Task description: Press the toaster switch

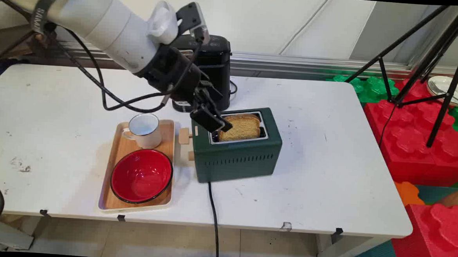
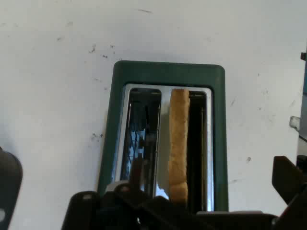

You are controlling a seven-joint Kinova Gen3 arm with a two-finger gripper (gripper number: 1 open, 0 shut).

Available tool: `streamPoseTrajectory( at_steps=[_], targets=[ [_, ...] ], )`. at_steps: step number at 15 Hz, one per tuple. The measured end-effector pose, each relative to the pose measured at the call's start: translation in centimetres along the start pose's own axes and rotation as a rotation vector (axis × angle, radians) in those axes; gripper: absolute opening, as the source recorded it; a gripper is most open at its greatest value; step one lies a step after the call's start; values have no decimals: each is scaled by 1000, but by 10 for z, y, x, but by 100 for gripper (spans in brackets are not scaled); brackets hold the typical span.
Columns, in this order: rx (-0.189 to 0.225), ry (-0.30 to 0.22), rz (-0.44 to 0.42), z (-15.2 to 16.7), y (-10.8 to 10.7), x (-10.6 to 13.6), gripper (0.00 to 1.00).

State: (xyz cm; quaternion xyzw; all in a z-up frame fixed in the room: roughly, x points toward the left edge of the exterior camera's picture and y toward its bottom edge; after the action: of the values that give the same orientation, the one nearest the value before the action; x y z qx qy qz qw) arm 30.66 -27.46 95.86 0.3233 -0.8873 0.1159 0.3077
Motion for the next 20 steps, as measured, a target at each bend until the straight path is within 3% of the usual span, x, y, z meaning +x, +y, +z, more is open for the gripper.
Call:
streamPoseTrajectory(
  at_steps=[7,20],
  targets=[
    [-22,17,-32,-19,-4,-20,100],
    [-38,23,-2,-45,-31,-82,100]
  ],
)
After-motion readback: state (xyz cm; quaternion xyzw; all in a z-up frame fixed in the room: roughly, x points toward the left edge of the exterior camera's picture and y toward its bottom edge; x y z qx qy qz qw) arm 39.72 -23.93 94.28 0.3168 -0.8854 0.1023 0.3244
